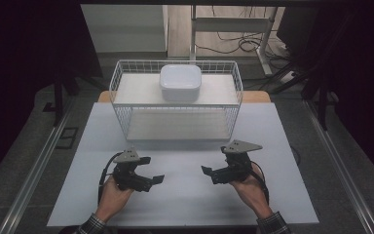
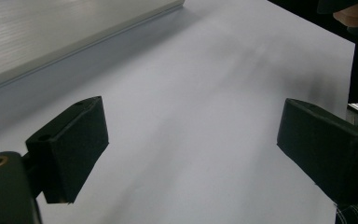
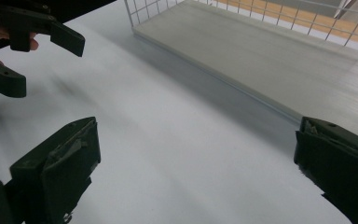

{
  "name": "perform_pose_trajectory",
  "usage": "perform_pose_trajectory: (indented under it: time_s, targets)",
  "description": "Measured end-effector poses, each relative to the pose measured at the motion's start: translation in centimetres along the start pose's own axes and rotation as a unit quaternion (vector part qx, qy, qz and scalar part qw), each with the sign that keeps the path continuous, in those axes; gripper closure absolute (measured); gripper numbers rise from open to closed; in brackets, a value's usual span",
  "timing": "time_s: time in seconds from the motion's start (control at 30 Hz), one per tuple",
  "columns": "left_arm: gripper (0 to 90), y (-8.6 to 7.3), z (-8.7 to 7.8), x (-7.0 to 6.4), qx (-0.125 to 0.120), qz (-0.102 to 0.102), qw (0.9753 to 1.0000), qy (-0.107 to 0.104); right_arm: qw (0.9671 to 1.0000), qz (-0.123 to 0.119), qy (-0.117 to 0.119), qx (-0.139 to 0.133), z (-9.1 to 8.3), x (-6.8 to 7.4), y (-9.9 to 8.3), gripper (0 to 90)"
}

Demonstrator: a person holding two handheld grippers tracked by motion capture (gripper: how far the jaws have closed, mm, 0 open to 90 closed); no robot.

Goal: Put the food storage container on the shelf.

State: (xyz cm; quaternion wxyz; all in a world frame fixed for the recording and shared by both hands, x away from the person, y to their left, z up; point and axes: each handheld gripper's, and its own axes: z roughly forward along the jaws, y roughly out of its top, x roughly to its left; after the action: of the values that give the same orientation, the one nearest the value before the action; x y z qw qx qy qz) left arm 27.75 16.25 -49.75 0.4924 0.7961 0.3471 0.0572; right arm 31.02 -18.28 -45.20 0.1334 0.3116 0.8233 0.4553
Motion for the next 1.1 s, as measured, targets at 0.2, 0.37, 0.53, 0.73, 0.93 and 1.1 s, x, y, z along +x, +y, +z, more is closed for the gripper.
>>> perform_pose_trajectory:
  time_s: [0.2,0.37,0.53,0.73,0.93,1.1]
  targets:
    - [8.4,-0.8,-0.3,-0.1,0.001,-0.003,1.0,0.002,1.0,-0.004,-0.002,0.008,0.1,0.3,-1.1,0.3]
    - [8.4,-1.3,-0.5,-0.3,0.006,-0.001,1.0,0.005,0.9999,-0.007,-0.006,0.01,0.1,0.5,-1.7,0.4]
    - [8.4,-1.7,-0.6,-0.4,0.011,-0.001,0.9999,0.008,0.9998,-0.008,-0.006,0.016,0.1,0.8,-2.3,0.4]
    - [8.3,-2.2,-0.8,-0.5,0.014,-0.004,0.9999,0.009,0.9997,-0.01,-0.008,0.022,0.0,0.9,-2.9,0.4]
    - [8.3,-2.6,-0.9,-0.5,0.018,-0.006,0.9997,0.012,0.9996,-0.011,-0.009,0.026,-0.1,1.0,-3.3,0.4]
    - [8.3,-3.0,-1.2,-0.5,0.021,-0.007,0.9996,0.019,0.9995,-0.014,-0.01,0.027,-0.4,1.0,-3.7,0.3]
